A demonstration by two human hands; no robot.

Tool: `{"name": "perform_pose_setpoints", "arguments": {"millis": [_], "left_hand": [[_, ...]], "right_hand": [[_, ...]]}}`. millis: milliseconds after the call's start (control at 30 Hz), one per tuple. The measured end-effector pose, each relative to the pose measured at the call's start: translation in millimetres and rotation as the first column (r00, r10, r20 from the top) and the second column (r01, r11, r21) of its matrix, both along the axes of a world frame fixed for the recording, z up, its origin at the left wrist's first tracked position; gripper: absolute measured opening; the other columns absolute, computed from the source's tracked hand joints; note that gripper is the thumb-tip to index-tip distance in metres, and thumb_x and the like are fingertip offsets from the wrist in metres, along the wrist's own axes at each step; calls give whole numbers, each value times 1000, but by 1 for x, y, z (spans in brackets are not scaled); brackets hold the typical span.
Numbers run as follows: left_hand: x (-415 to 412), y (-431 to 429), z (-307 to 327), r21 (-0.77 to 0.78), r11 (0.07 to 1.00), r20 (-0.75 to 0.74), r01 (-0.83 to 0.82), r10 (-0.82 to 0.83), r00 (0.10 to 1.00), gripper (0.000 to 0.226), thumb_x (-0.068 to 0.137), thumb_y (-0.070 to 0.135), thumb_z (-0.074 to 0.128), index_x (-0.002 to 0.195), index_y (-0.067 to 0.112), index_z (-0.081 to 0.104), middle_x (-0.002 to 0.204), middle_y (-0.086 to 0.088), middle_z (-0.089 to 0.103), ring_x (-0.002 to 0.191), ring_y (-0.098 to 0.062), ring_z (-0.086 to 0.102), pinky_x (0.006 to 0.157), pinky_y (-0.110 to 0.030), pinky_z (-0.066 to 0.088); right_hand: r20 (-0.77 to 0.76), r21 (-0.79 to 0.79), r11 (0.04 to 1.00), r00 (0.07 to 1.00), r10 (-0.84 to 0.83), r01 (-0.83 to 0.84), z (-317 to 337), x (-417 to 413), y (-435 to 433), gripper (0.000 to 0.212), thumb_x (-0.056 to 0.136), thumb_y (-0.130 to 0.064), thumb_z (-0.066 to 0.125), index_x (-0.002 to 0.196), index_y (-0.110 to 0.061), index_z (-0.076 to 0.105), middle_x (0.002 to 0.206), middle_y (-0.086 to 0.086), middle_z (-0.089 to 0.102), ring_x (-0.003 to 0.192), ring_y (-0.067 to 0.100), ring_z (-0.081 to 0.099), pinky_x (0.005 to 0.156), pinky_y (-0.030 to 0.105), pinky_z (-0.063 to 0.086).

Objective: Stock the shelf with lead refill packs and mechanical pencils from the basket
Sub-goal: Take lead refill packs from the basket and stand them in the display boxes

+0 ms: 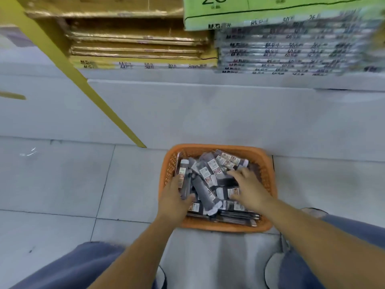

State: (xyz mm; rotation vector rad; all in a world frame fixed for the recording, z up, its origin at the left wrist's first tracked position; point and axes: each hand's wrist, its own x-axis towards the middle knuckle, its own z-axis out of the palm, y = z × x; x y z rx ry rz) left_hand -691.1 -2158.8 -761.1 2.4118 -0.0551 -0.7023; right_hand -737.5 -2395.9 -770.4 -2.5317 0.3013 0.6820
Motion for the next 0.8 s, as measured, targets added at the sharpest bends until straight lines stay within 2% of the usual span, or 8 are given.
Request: {"name": "perform_pose_setpoints", "arguments": {"millis": [100,233,367,433,500,567,667,800], "left_hand": [[12,-7,-12,107,994,9,-6,5,1000,64,87,34,72,141,11,47,134,-10,60,125,-30,53,108,-44,39],[15,-13,-21,197,980,-48,-23,33,998,78,86,44,73,150,16,38,148,-7,48,136,-28,45,114,-42,36],[16,-16,-23,163,983,-83,-82,97,992,70,84,39,76,143,17,46,140,-6,53,124,-27,54,104,-40,45],[19,-16,-21,109,989,-128,-95,109,986,52,85,32,76,130,17,56,128,-6,61,109,-23,63,94,-38,53],[20,-13,-20,39,989,-161,-141,145,976,36,86,24,75,119,16,61,102,2,66,74,-3,68,67,-25,59],[19,-11,-18,-37,977,-198,-212,201,960,48,87,21,74,131,17,56,89,14,59,58,4,64,48,-14,50],[16,-10,-16,-136,950,-266,-280,237,934,48,89,22,73,132,27,52,99,13,64,74,-9,69,62,-26,59],[9,-8,-15,-204,919,-275,-338,277,920,36,91,20,69,122,31,54,96,9,70,80,-16,72,74,-37,62]], "right_hand": [[1,-12,1000,1000,-14,14,-12,-1,3,74,78,-40,77,138,-29,35,144,3,29,135,24,24,115,40,26],[2,29,998,998,-60,60,-13,1,5,69,78,-45,75,134,-25,41,141,0,43,131,19,38,110,39,35],[-63,112,986,992,-113,119,-11,5,8,77,80,-42,75,142,-18,36,145,3,43,131,21,42,107,37,38],[-82,147,979,988,-128,139,-9,6,7,75,79,-40,76,141,-20,38,143,1,46,126,19,45,103,34,40],[-83,179,970,985,-152,165,-6,6,5,68,79,-38,77,137,-24,45,136,-3,50,112,13,49,91,29,42],[-84,189,966,983,-164,177,-5,5,4,60,78,-38,77,131,-28,50,129,-7,52,108,11,50,84,27,40],[-97,215,950,973,-209,225,-4,5,3,50,81,-38,75,124,-28,52,122,-8,56,104,12,55,80,28,43],[-106,243,923,954,-282,300,1,7,4,55,84,-39,72,132,-27,46,120,-13,53,97,9,52,74,25,41]]}}
